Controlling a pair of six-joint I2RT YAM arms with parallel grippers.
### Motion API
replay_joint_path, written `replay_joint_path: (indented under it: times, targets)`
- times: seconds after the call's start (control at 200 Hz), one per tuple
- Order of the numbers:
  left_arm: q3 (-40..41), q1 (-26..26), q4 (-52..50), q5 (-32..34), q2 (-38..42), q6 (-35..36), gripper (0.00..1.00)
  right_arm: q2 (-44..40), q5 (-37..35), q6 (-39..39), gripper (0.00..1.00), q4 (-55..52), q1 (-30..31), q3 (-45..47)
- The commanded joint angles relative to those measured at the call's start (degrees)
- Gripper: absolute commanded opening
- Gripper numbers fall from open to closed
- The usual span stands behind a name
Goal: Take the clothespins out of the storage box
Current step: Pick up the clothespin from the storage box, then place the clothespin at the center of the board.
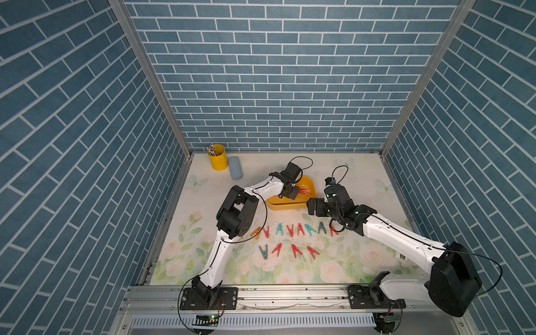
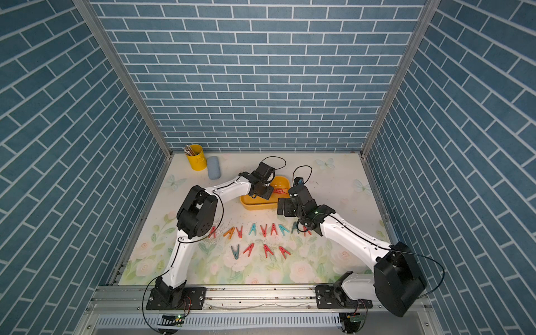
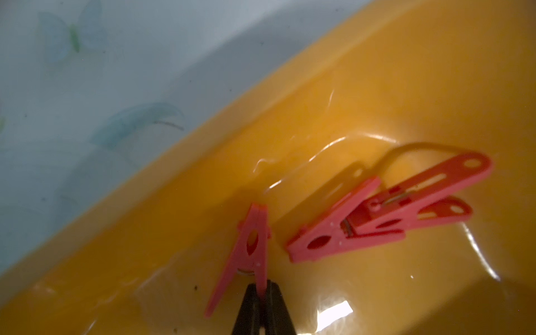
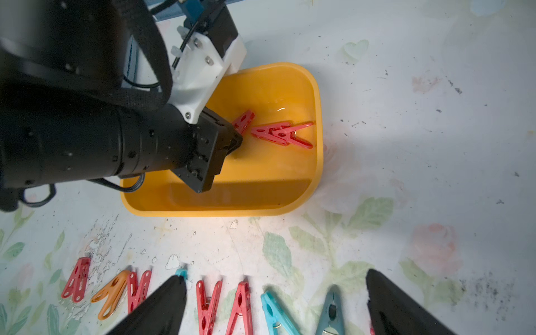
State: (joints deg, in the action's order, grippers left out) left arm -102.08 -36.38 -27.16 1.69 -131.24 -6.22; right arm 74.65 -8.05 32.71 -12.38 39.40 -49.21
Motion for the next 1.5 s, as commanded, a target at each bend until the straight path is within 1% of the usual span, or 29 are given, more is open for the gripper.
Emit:
replay_joint_path:
  times: [0.0, 0.185, 0.365, 0.445, 0.54, 0.555, 0.595, 0.755, 0.905, 1.065, 1.245, 1.335, 1.495]
  targets:
    - [3.7, 0.0, -0.3, 1.4, 5.6, -2.4, 0.02, 1.3, 1.7, -0.9, 0.99, 2.5, -0.3, 0.3]
    - [10.9, 0.0, 1.2, 0.1, 13.3, -6.8, 0.02, 2.7, 5.1, -2.1, 0.99, 5.1, -0.3, 0.2]
    - [17.2, 0.0, 0.5, 1.4, 21.2, -11.9, 0.02, 3.4, 8.7, -3.2, 0.99, 7.7, -0.3, 0.6]
    - [20.4, 0.0, 0.0, 1.0, 25.1, -14.4, 0.02, 3.5, 10.9, -3.7, 1.0, 9.1, -0.2, 0.8]
    - [25.5, 0.0, -0.1, 1.2, 30.3, -17.4, 0.02, 4.0, 12.0, -3.8, 1.0, 10.7, -0.1, 1.0]
    - [26.4, -0.1, -0.2, 1.3, 31.2, -17.9, 0.02, 4.1, 13.6, -3.8, 0.99, 10.9, -0.1, 1.0]
    - [28.5, 0.0, -0.4, 1.5, 33.5, -19.3, 0.02, 4.4, 14.6, -3.8, 0.99, 11.6, 0.0, 1.1]
    - [37.4, -0.1, -1.7, 2.7, 42.7, -24.5, 0.02, 5.7, 16.8, -3.8, 0.99, 13.8, 0.8, 1.1]
    - [46.0, -0.1, -3.5, 4.3, 51.4, -28.9, 0.03, 7.1, 17.7, -3.8, 1.0, 15.2, 2.4, 0.7]
    - [54.5, -0.2, -4.7, 4.0, 59.8, -33.8, 0.03, 9.0, 18.5, -3.8, 0.99, 16.2, 4.5, -0.4]
    - [62.9, -3.0, -6.0, 3.8, 67.4, -39.3, 0.04, 11.4, 18.7, -4.1, 0.99, 16.4, 6.6, -2.4]
    - [66.2, -5.0, -7.2, 3.9, 69.5, -42.4, 0.04, 12.3, 18.8, -4.2, 1.0, 16.4, 7.2, -3.3]
    - [70.5, -9.6, -6.5, 3.1, 72.2, -47.1, 0.04, 13.3, 18.5, -4.1, 1.0, 16.4, 7.8, -3.8]
